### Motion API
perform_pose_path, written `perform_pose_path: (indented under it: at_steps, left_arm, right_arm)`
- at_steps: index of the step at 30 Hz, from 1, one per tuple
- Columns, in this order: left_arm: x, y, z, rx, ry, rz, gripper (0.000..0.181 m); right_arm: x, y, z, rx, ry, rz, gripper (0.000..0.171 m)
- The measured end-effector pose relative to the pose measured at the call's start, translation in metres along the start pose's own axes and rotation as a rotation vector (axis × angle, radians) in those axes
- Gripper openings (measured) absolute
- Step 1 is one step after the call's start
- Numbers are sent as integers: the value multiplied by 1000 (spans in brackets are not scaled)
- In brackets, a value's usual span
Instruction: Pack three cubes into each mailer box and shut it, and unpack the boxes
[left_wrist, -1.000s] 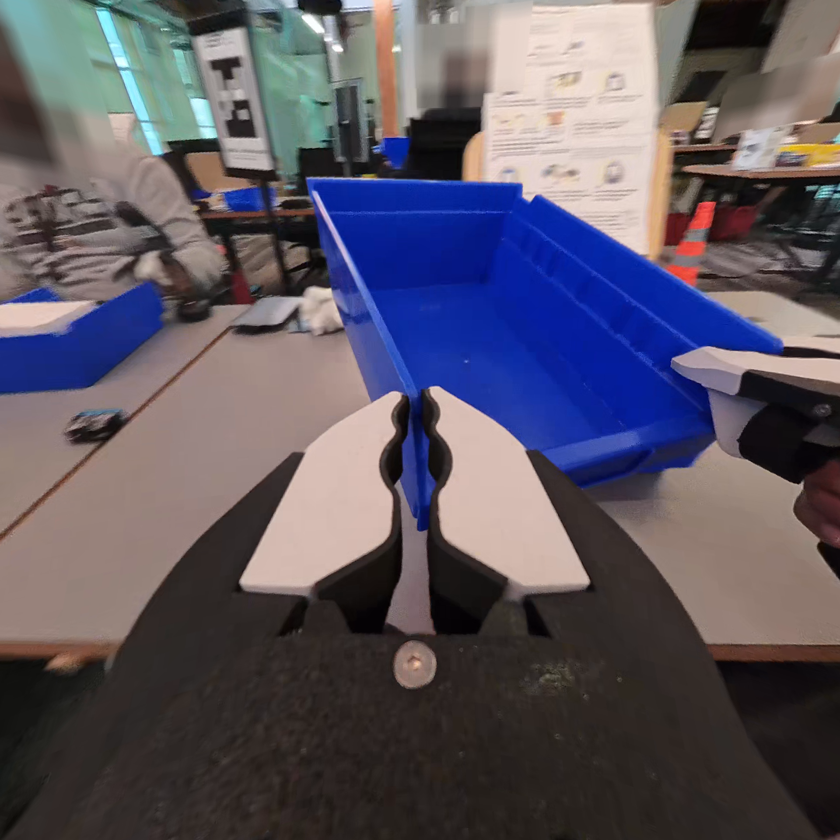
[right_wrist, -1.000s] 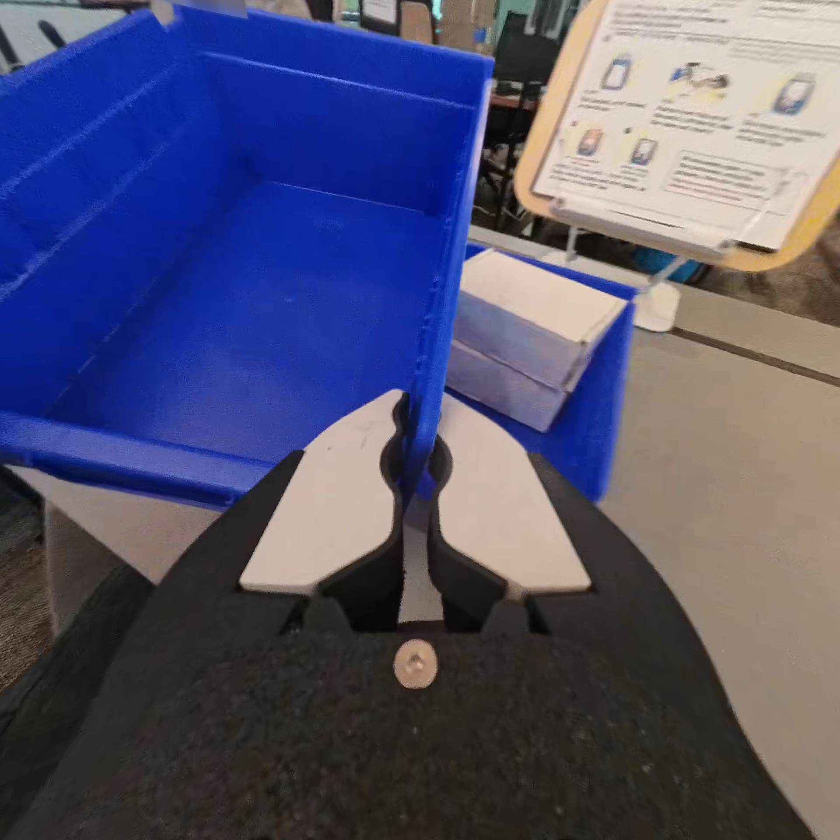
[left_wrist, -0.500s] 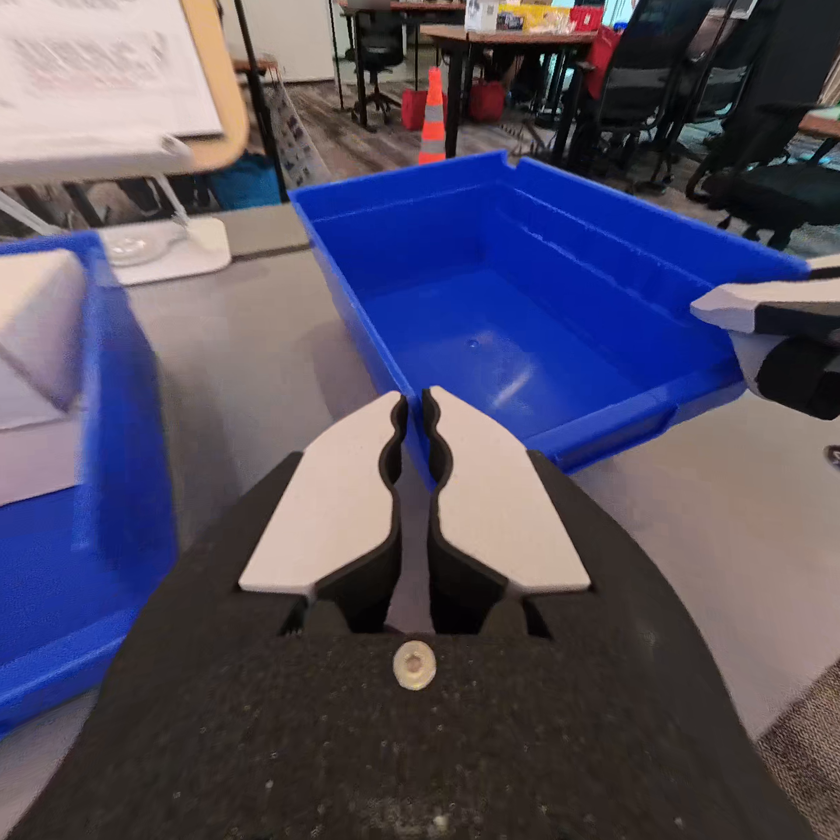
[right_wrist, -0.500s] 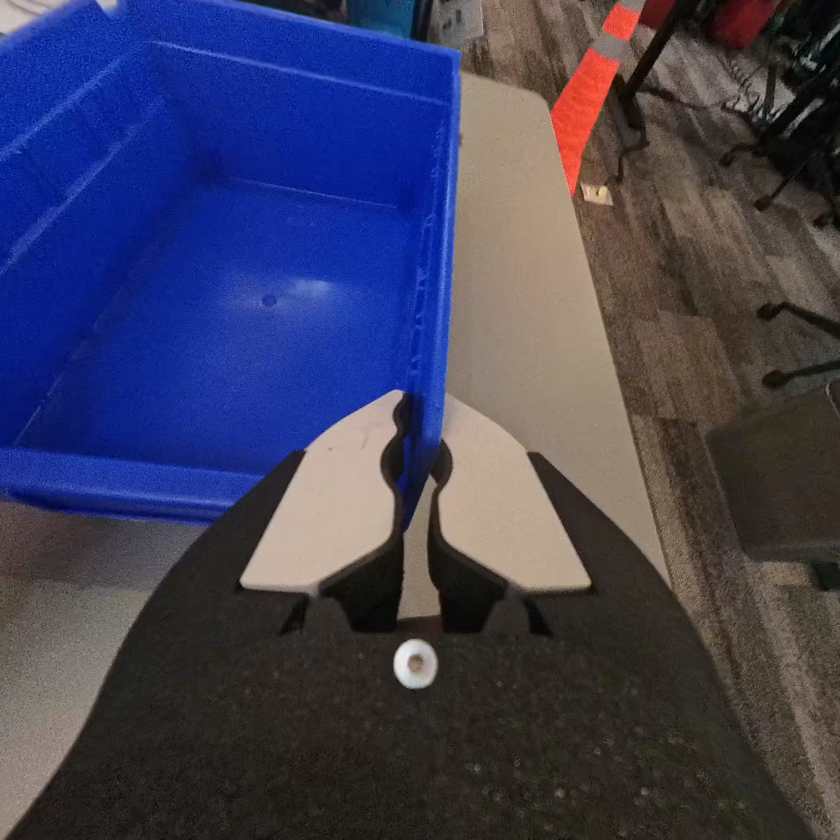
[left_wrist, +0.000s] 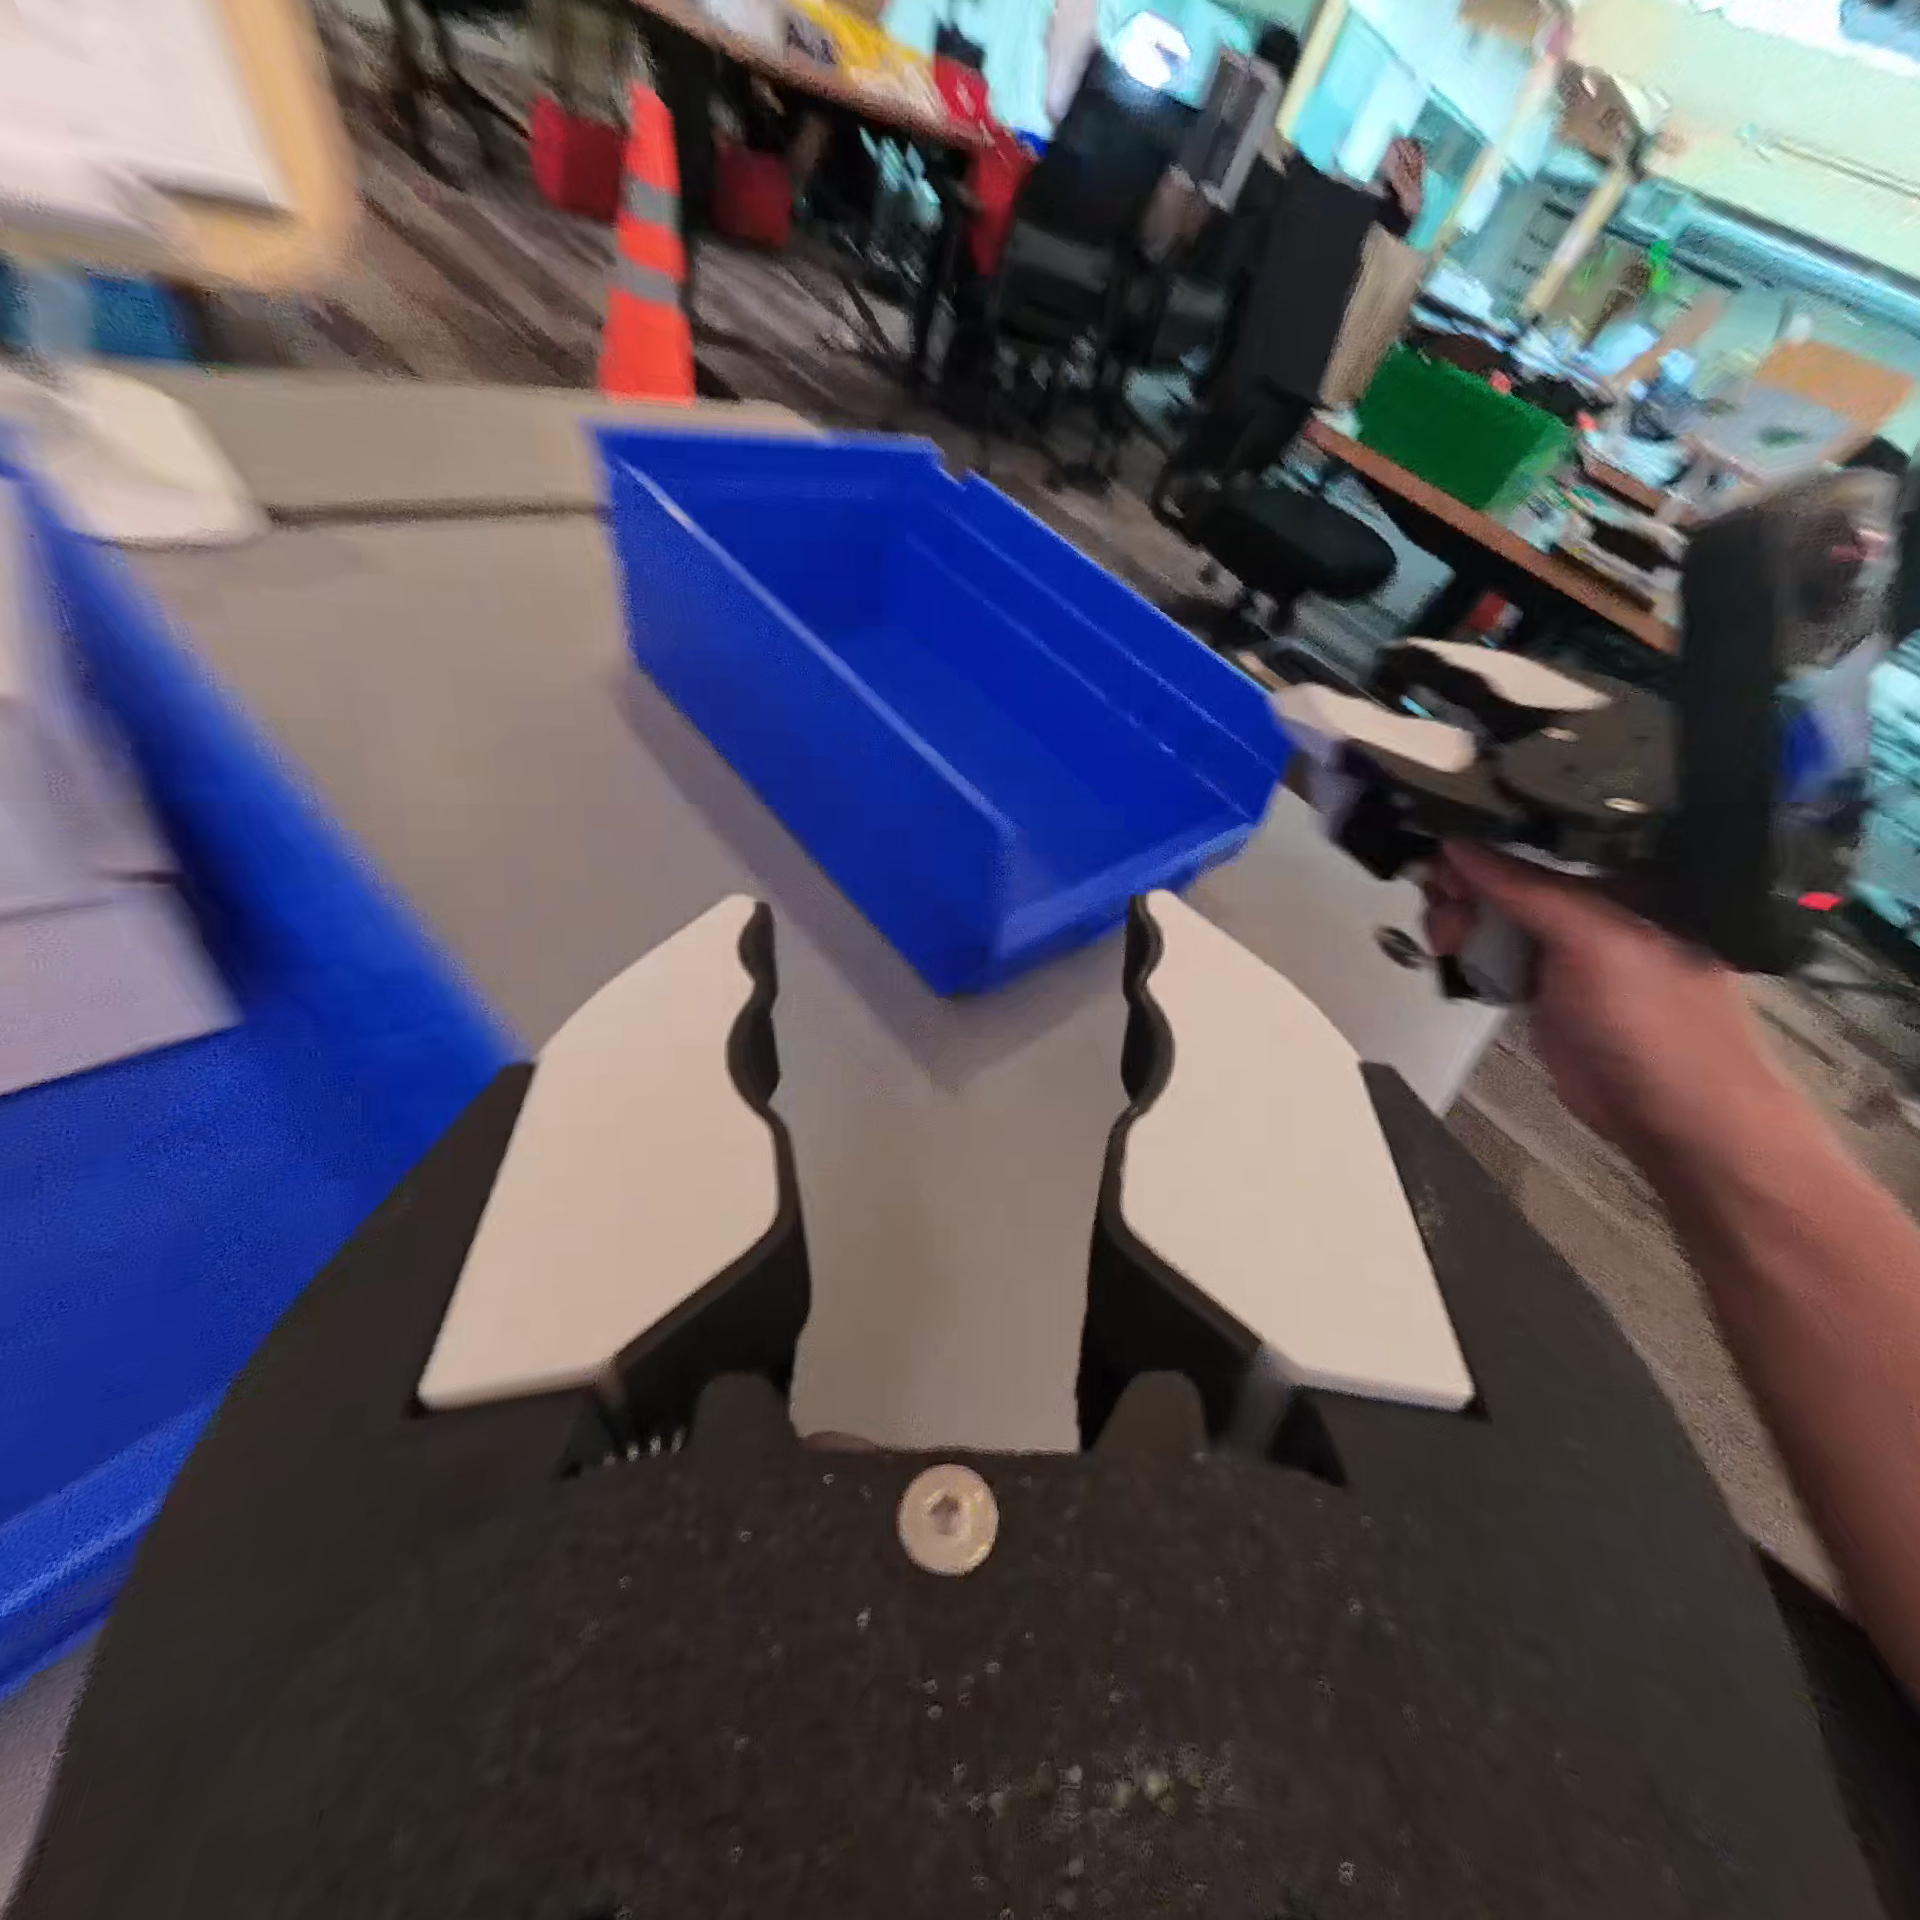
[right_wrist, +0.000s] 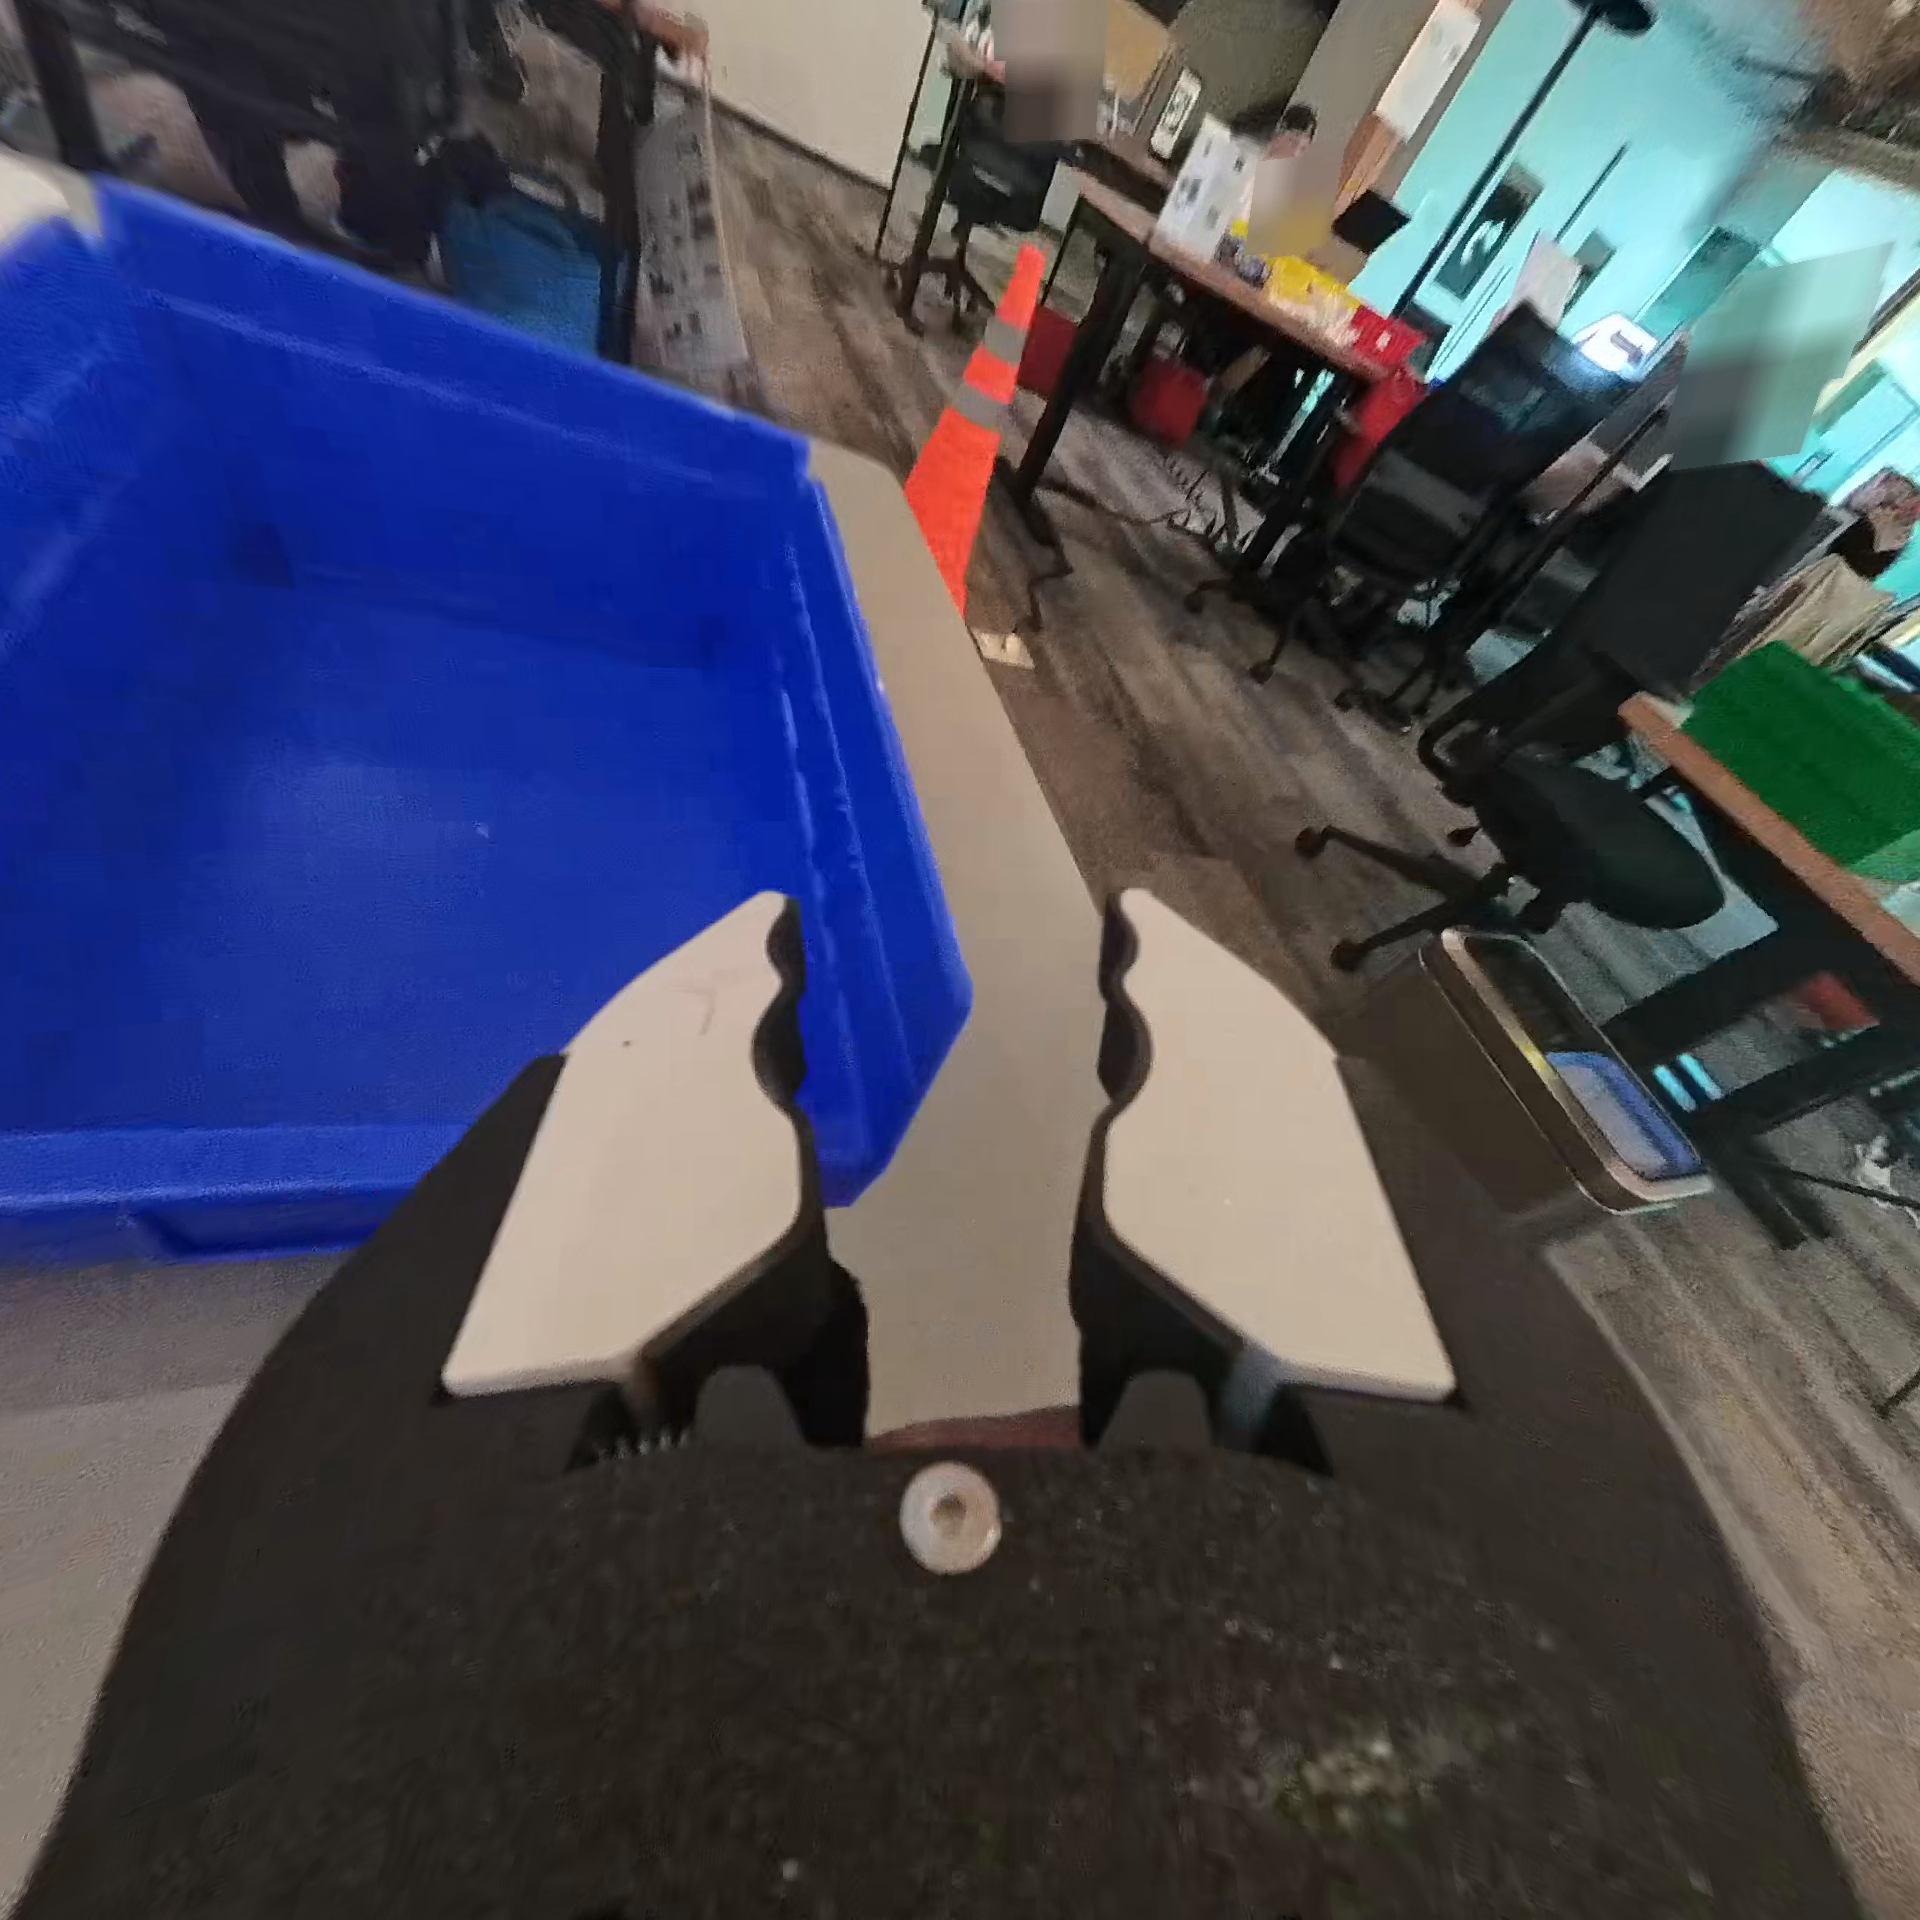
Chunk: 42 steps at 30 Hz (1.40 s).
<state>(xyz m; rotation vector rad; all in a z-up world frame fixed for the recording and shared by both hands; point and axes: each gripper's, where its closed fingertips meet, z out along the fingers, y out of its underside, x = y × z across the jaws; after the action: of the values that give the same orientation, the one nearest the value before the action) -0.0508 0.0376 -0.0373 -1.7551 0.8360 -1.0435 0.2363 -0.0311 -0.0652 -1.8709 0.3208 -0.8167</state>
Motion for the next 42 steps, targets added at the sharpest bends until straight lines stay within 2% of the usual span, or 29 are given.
perform_pose_path:
  at_steps: [2, 4, 7, 9, 11, 13, 15, 17, 18, 20, 23, 26, 31, 35, 38, 42]
  left_arm:
    - [-54, -28, -49, 96, -160, 54, 60]
    - [-104, -41, -90, 93, -326, 136, 63]
    - [-171, -28, -145, 26, -585, 239, 67]
    - [-194, -1, -155, -14, -564, 175, 67]
    - [-211, 34, -147, -118, -518, 94, 73]
    - [-219, 58, -134, -219, -464, 81, 61]
    - [-226, 56, -125, -203, -442, 101, 44]
    - [-238, 50, -121, -170, -481, 106, 22]
    - [-247, 49, -123, -157, -518, 129, 10]
    - [-262, 46, -130, -163, -594, 167, 5]
    - [-277, 41, -146, -141, -649, 158, 3]
    - [-298, 23, -178, -98, -717, 168, 3]
    - [-345, 8, -251, -27, -830, 142, 3]
    - [-389, 12, -302, -12, -903, 102, 2]
    - [-418, 32, -320, -33, -928, 25, 2]
    - [-423, 41, -324, -3, -811, -62, 5]
  right_arm:
    - [-27, -35, -29, 74, -67, 31, 54]
    - [-87, -63, -59, 120, -244, 50, 55]
    - [-221, -78, -119, 129, -675, 89, 62]
    - [-289, -76, -147, 99, -856, 119, 63]
    - [-320, -74, -140, 60, -817, 144, 63]
    - [-337, -66, -119, 4, -729, 162, 55]
    - [-358, -54, -104, -77, -715, 138, 53]
    - [-371, -48, -96, -119, -690, 126, 39]
    - [-367, -48, -91, -118, -627, 115, 23]
    - [-371, -51, -94, -117, -612, 121, 8]
    - [-386, -61, -105, -99, -558, 97, 6]
    - [-413, -85, -119, -81, -569, 174, 4]
    - [-485, -126, -147, -5, -624, 172, 4]
    - [-550, -139, -166, 8, -697, 126, 5]
    - [-586, -134, -172, 5, -724, 106, 5]
    - [-594, -132, -180, 14, -798, 150, 7]
